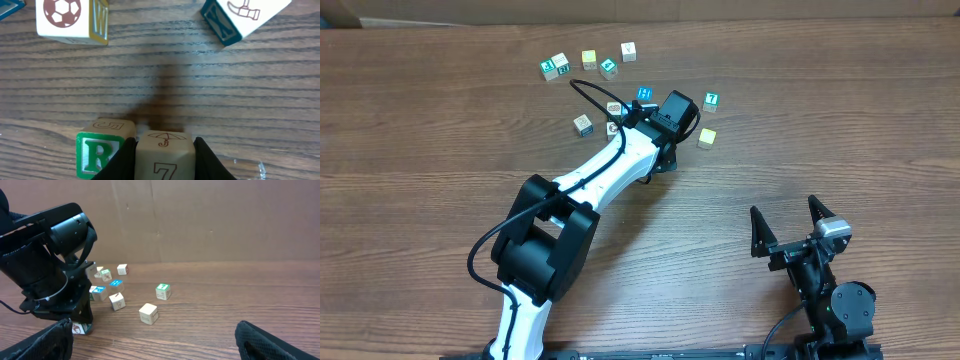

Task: Form a horizontal line
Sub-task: 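Lower the 7 block next to the R block and release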

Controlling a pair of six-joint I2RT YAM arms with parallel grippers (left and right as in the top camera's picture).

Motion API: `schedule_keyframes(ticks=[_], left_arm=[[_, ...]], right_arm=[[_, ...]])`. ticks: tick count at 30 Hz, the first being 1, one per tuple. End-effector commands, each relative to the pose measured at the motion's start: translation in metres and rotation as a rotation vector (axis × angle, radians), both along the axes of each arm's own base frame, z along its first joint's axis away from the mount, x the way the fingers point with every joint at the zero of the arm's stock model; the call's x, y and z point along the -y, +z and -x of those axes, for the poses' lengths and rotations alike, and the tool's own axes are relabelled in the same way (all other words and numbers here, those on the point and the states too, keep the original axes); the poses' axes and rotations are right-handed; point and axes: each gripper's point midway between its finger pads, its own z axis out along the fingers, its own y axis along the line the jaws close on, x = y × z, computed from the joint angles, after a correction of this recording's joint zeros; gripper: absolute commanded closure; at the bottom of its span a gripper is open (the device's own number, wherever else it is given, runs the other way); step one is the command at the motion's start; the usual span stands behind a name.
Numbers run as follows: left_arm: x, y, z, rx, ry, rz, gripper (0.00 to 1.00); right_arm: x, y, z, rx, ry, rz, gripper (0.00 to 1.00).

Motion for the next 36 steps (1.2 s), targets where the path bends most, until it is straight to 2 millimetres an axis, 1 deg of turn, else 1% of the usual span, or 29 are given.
schedule_keyframes(ticks=[1, 14, 21, 32, 36], left_arm=[[0.0017, -0.007, 0.0024, -0.022, 0.013, 0.023, 0.91], [0.0033, -0.0081, 0.0045, -0.032, 0.023, 0.038, 0.9], [-0.0002, -0.0152, 0.0094, -0.046, 0.025, 0.028, 0.91], [-0.0011, -0.0148, 0.0078, -0.04, 0.027, 0.027, 0.9], [-0.0042, -0.0139, 0.0057, -0.027, 0.029, 0.009, 0.9]], right_arm=[[0.0019, -0.0027, -0.0008, 0.0, -0.011, 0.004, 0.0], [0.0019, -0.0027, -0.0008, 0.0, -0.011, 0.004, 0.0], [0.0019, -0.0027, -0.0008, 0.0, -0.011, 0.004, 0.0], [0.0019, -0.0027, -0.0008, 0.0, -0.011, 0.004, 0.0], [0.0019, -0.0026, -0.0008, 0.001, -0.011, 0.004, 0.0]])
